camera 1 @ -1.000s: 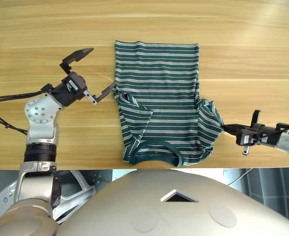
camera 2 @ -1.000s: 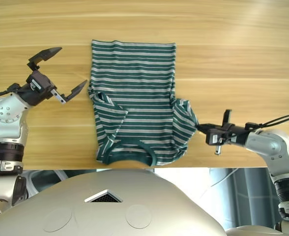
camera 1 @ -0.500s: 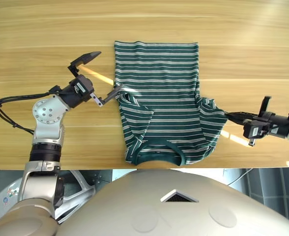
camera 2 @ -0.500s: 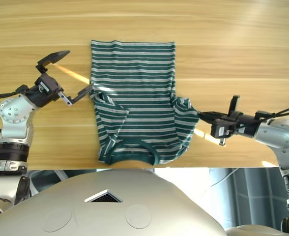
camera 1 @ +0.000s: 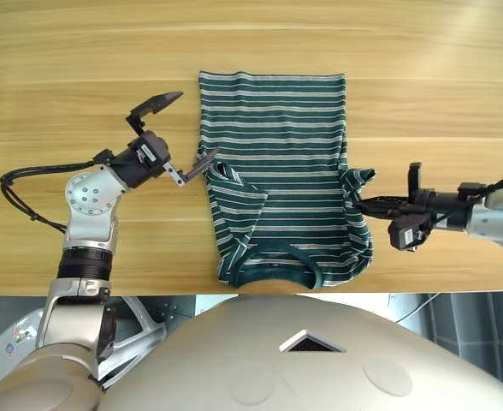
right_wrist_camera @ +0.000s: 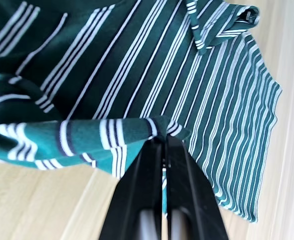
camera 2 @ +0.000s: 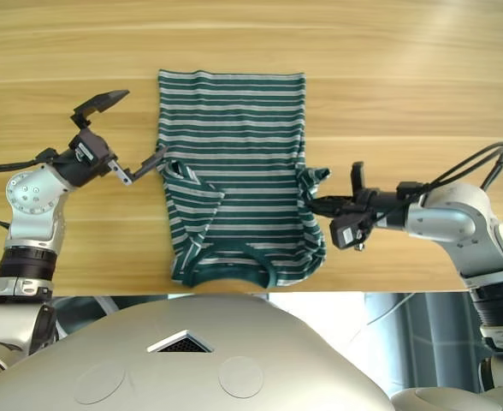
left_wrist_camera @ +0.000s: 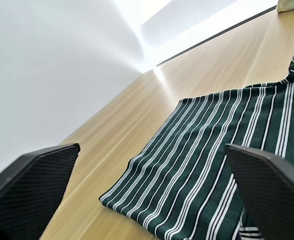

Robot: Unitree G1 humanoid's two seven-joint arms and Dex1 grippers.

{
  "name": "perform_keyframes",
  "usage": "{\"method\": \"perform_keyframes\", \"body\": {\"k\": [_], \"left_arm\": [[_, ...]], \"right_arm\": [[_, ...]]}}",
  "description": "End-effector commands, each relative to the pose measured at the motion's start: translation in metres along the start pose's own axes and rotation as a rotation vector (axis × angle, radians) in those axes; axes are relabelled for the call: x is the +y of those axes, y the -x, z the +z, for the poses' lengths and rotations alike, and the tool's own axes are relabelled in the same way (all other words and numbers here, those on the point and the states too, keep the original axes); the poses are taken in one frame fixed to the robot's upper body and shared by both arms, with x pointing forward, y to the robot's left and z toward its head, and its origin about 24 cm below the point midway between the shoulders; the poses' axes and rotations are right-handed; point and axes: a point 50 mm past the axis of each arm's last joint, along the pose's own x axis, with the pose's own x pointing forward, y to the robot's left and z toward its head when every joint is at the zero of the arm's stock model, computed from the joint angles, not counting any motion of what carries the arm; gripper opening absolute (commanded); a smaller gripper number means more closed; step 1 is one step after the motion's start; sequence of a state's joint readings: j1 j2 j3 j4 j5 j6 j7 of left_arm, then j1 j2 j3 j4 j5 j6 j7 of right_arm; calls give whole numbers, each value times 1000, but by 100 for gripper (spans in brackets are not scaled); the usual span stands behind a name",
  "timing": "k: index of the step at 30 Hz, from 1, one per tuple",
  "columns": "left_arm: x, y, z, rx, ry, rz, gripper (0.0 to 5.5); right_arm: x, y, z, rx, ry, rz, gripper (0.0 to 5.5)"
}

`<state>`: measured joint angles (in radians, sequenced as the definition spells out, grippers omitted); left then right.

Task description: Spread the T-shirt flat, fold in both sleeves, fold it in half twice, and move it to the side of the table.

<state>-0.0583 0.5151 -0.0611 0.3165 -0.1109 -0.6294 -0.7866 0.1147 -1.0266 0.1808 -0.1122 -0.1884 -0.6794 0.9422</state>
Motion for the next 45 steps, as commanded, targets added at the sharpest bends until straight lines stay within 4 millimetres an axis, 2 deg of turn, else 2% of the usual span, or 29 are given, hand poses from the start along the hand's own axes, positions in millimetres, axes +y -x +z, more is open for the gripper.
{"method": "perform_keyframes", "body": {"k": [1,7,18,28,35,39,42,45], "left_arm": [[4,-3,0,0,-16,3,540],[5,-2,0,-2,-14,11,540],[2,-1,-1,0,-2,13,540],[-2,-3,-2,-6,12,11,540],[-4,-4,-3,-8,20,10,540],[-3,-4,-3,-11,22,8,540],[-3,-5,-2,-15,23,4,540],[-2,-6,-2,-16,22,1,540]], "right_arm": [[-11,-9,2,7,62,28,2],[-27,-25,12,-34,150,89,2],[-27,-55,30,-117,208,233,2],[-40,-77,28,-96,185,190,2],[-38,-82,23,-59,148,171,2],[-43,-83,24,-73,120,130,75],[-44,-83,23,-90,93,133,162],[-42,-81,27,-141,73,143,221]]}}
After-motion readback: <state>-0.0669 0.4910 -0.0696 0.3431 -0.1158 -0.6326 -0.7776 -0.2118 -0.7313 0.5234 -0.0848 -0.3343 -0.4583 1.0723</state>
